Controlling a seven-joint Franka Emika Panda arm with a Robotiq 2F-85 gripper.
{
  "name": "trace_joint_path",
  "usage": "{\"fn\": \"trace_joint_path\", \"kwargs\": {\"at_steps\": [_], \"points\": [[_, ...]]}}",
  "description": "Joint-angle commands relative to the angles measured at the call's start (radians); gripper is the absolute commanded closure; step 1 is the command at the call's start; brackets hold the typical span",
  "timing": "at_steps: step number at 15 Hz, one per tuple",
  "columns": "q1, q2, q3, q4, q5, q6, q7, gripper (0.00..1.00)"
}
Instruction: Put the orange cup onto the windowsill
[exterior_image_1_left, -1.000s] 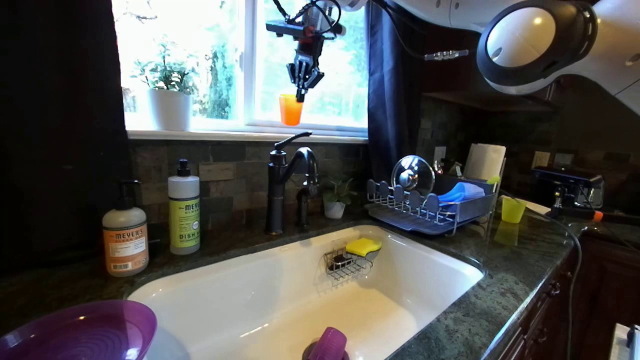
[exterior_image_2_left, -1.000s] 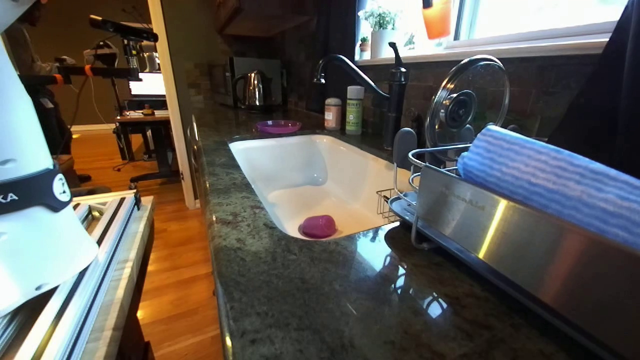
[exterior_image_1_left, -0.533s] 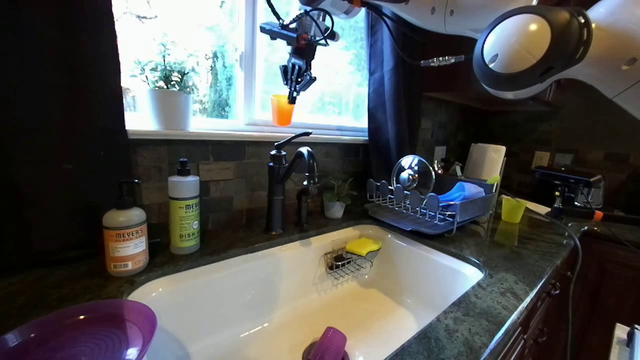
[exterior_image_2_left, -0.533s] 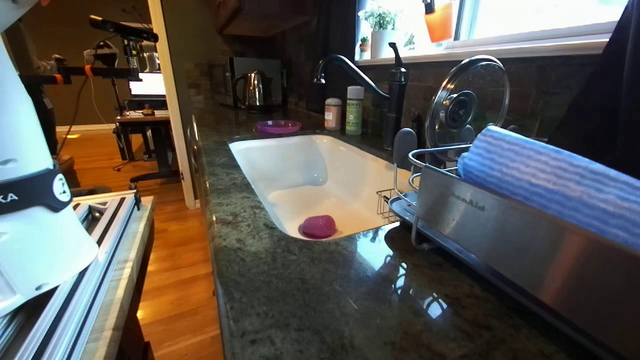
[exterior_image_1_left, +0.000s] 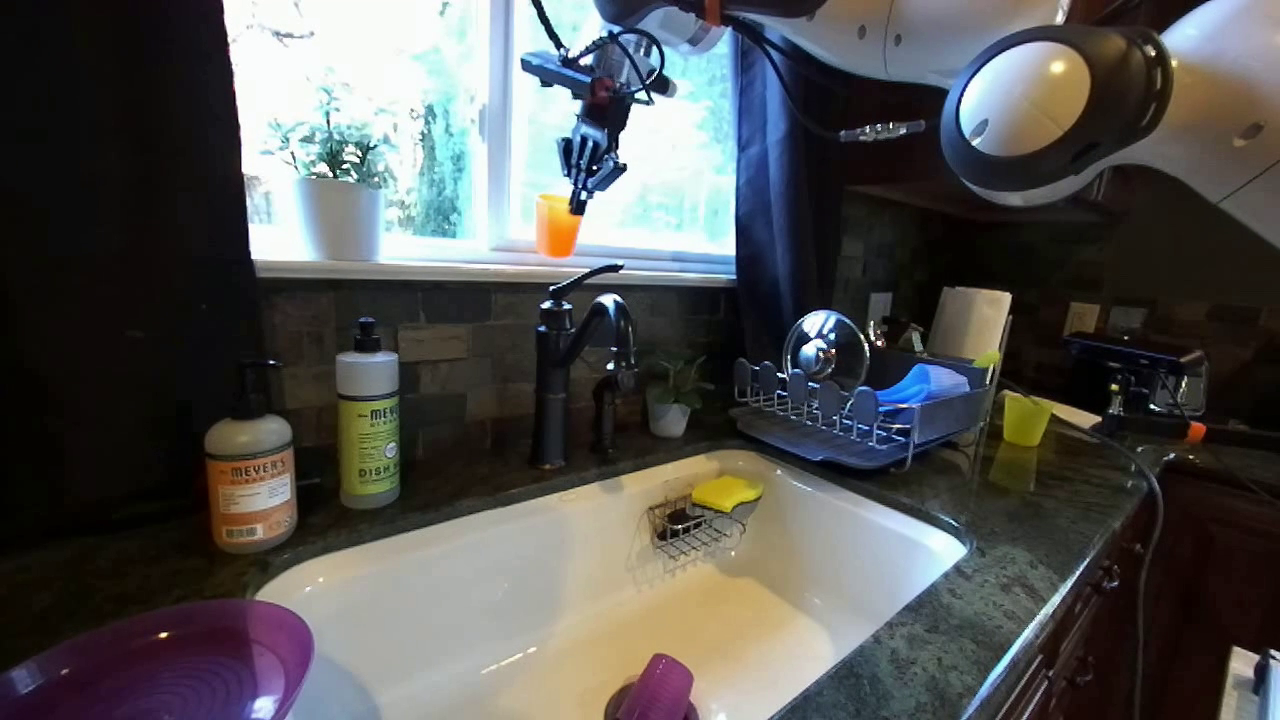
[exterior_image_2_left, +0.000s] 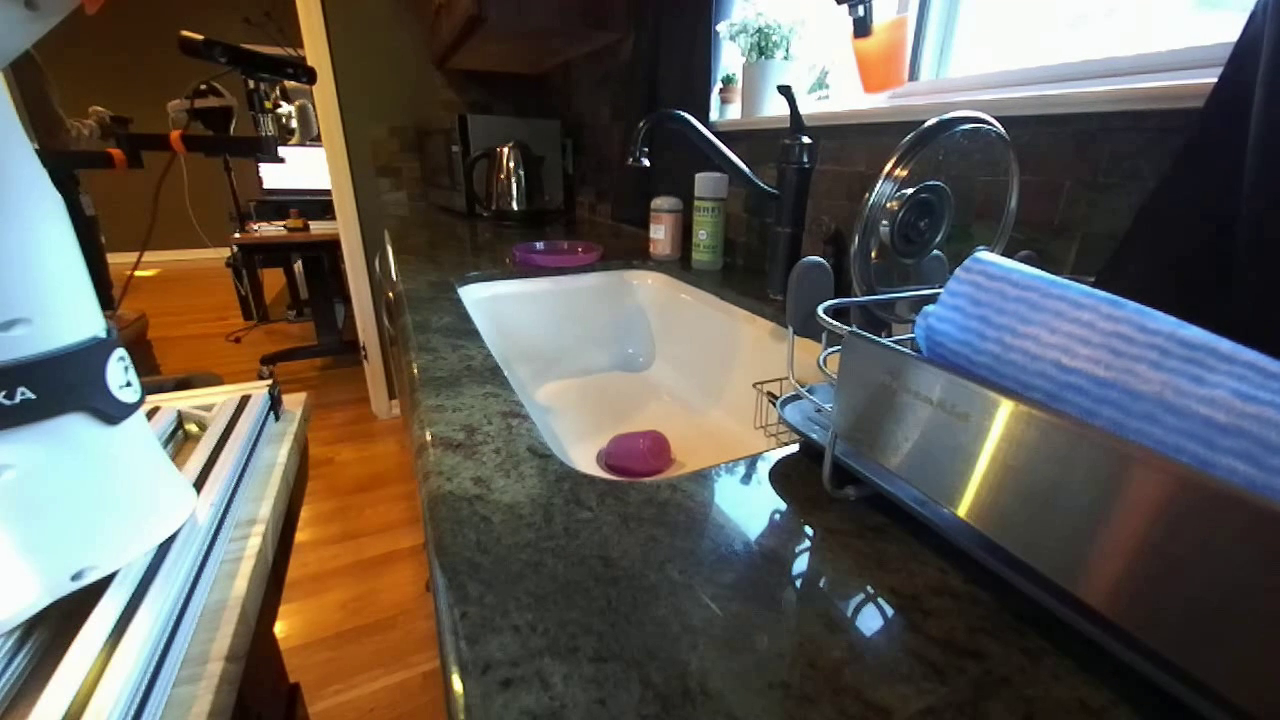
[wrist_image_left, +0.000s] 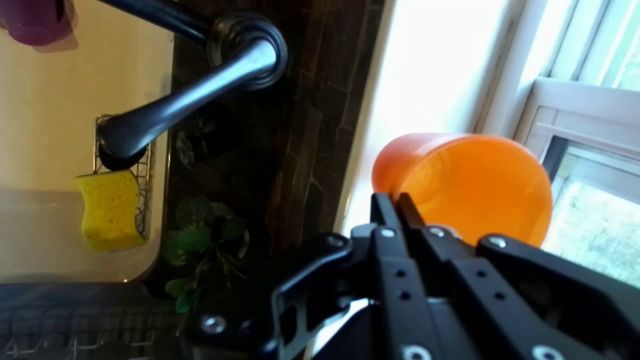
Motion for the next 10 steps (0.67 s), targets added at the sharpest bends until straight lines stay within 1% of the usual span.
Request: {"fn": "trace_joint_path", "kwargs": {"at_steps": [1, 10], "points": [[-0.015, -0.005, 0.025, -0.004, 0.05, -0.004, 0.013, 0.99], [-0.029, 0.013, 0.035, 0.004, 0.082, -0.018, 0.029, 0.99]]}}
